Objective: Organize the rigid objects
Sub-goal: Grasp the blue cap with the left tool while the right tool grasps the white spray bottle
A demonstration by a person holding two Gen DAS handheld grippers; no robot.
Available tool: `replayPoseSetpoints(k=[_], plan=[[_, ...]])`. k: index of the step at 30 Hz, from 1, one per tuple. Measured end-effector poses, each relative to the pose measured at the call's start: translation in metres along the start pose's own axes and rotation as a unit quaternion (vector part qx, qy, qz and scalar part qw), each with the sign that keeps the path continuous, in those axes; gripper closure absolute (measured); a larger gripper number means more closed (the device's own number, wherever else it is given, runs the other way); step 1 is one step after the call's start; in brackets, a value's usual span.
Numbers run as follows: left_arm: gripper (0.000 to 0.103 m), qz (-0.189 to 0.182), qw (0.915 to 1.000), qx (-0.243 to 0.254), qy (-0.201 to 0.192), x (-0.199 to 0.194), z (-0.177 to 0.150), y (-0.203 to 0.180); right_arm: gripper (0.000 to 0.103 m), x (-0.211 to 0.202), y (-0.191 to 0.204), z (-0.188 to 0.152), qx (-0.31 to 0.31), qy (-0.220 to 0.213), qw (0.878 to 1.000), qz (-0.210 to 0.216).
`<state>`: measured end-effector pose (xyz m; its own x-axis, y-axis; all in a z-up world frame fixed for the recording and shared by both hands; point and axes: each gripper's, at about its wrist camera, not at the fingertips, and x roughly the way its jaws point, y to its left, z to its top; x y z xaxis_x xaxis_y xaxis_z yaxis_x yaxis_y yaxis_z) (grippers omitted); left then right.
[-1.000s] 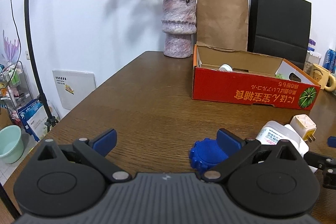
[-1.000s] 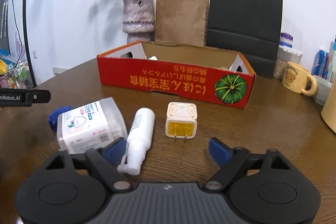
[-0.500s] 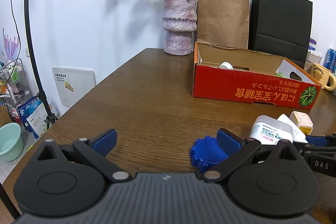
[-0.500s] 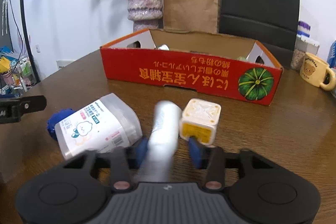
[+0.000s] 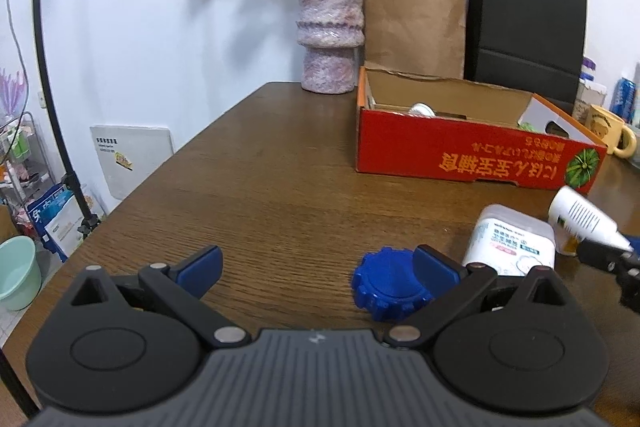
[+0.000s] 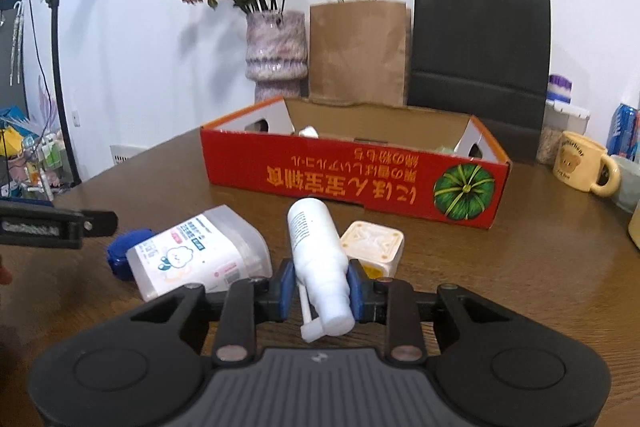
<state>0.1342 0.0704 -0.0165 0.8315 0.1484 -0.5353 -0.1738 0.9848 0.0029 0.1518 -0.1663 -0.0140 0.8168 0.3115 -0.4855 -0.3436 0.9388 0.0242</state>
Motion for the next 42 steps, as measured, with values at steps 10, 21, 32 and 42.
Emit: replayPoseSetpoints(k=[10,21,32,42], plan=[[0.000,-0.009,0.9990,0.035,0.028,0.013,-0.005,-0.016,0.076,-0.025,-0.022,-0.004,0.027,-0.034,0.999,-0.021],[0.000,-0.002,0.9962,0.078,0.040,0.029,-0.010,-0.042,0.076,-0.034,-0.040,-0.008,0.043,-0.043,0.997,-0.037],[0.033,-0.053,0.9955,0.069,0.038,0.028,-0.011,-0.044,0.076,-0.033,-0.031,-0.010,0.026,-0.040,0.998,-0.039],[0.048,-0.059,0.9958,0.065,0.024,0.019,-0.011,-0.043,0.076,-0.033,-0.029,-0.013,0.022,-0.039,0.998,-0.042]])
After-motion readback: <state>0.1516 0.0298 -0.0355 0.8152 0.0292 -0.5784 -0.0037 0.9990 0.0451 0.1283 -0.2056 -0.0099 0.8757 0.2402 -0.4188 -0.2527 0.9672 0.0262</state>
